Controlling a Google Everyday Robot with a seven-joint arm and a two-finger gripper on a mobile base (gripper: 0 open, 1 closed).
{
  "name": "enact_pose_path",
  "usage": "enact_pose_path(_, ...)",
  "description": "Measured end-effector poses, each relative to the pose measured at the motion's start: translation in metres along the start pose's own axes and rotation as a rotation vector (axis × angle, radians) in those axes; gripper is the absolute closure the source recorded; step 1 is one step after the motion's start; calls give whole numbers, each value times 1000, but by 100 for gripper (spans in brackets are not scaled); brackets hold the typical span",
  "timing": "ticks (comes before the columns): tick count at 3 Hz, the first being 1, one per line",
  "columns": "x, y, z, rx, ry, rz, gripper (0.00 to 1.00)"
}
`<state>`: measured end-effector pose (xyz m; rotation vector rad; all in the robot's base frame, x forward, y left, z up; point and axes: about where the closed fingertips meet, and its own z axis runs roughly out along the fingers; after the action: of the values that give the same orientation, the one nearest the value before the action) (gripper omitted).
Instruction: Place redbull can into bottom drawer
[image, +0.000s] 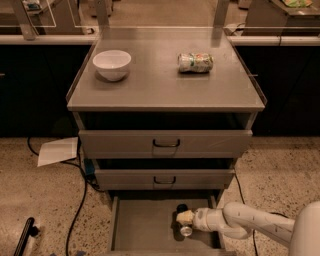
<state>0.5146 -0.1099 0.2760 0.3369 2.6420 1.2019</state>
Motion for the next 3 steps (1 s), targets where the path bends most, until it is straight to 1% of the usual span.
enact_pose_path(1,-8,-14,18,-99,20,12,100)
enact_pose_path(2,-15,-26,32,-132,-4,47,100)
enact_pose_path(3,-22,-48,48,-95,-40,94,100)
